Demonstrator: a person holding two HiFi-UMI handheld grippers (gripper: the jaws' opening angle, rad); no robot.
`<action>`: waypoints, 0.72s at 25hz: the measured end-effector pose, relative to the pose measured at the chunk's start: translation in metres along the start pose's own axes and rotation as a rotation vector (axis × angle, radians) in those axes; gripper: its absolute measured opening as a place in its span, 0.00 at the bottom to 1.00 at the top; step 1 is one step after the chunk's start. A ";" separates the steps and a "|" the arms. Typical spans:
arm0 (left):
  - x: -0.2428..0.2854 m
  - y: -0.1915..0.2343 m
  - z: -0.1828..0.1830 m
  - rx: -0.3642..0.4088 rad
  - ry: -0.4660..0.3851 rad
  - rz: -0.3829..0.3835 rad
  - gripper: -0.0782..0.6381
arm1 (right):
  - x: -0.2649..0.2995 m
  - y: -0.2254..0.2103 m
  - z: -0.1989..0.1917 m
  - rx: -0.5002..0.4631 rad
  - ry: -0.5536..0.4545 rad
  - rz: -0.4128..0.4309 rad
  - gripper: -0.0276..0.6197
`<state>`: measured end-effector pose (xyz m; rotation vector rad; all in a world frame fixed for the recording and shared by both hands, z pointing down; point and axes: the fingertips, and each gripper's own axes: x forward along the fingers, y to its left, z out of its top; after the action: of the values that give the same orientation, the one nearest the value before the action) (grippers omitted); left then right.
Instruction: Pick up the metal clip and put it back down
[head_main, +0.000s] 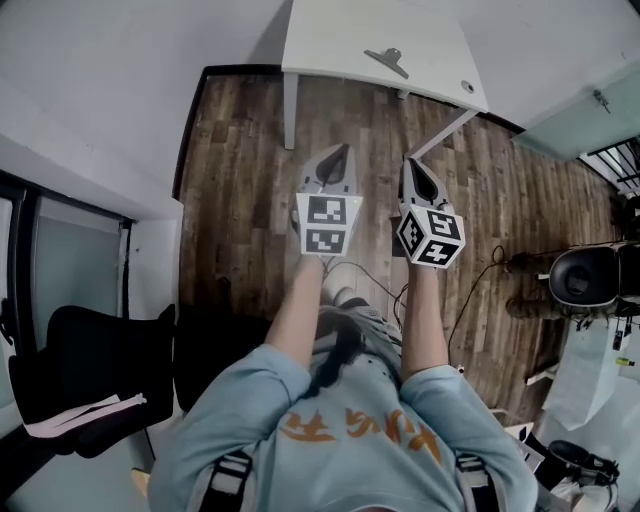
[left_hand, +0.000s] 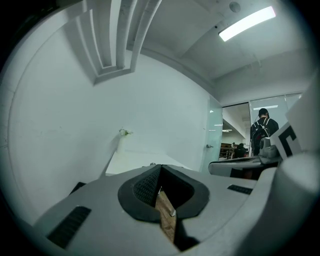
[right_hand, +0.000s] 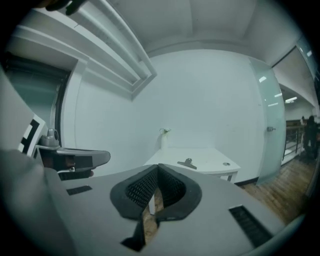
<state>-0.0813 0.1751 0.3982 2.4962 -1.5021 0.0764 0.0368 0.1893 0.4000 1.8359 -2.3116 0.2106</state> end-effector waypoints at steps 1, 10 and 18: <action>0.001 0.000 0.000 -0.004 0.000 -0.004 0.13 | -0.001 0.000 0.002 -0.045 0.001 -0.011 0.06; 0.015 -0.011 0.008 -0.020 -0.031 -0.046 0.13 | -0.006 -0.005 0.026 -0.145 -0.048 -0.022 0.06; 0.016 0.024 0.037 -0.072 -0.074 -0.006 0.13 | 0.013 0.002 0.062 -0.164 -0.112 0.018 0.06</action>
<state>-0.0975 0.1428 0.3687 2.4714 -1.4981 -0.0712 0.0285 0.1635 0.3431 1.7898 -2.3410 -0.0794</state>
